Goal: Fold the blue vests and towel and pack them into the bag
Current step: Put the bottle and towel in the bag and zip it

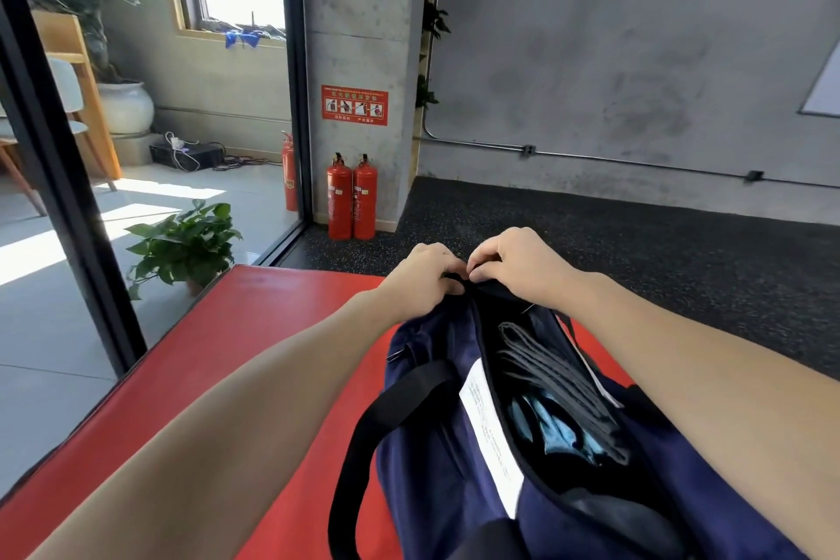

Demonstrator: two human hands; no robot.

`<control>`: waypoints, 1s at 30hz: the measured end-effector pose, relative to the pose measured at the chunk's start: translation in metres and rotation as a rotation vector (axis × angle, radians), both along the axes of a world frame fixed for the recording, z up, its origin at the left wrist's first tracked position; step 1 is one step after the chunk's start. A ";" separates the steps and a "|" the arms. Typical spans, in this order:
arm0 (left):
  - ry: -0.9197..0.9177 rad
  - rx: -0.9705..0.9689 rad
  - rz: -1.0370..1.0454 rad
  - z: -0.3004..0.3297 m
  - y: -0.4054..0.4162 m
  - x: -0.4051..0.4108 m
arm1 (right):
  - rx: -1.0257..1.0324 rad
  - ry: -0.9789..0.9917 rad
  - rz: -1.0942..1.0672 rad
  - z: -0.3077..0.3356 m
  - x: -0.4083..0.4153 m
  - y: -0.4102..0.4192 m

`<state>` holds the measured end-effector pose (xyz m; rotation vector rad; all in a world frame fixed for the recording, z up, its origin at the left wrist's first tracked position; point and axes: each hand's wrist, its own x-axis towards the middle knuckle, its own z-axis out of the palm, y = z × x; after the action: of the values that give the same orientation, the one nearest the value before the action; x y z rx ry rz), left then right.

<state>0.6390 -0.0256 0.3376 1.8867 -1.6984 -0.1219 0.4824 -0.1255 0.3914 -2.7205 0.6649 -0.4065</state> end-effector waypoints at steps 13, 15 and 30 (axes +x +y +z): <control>0.042 -0.060 0.033 -0.006 0.004 0.013 | 0.080 -0.124 0.017 0.011 -0.071 0.033; 0.051 -0.055 -0.084 0.006 0.010 -0.002 | 0.077 -0.154 0.003 0.011 -0.071 0.035; -0.125 -0.013 -0.022 -0.005 0.023 -0.034 | 0.156 -0.095 -0.043 0.007 -0.120 0.051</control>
<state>0.6048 -0.0029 0.3330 1.9017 -1.7987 -0.0012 0.3628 -0.0746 0.3982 -2.5273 0.7000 -0.4706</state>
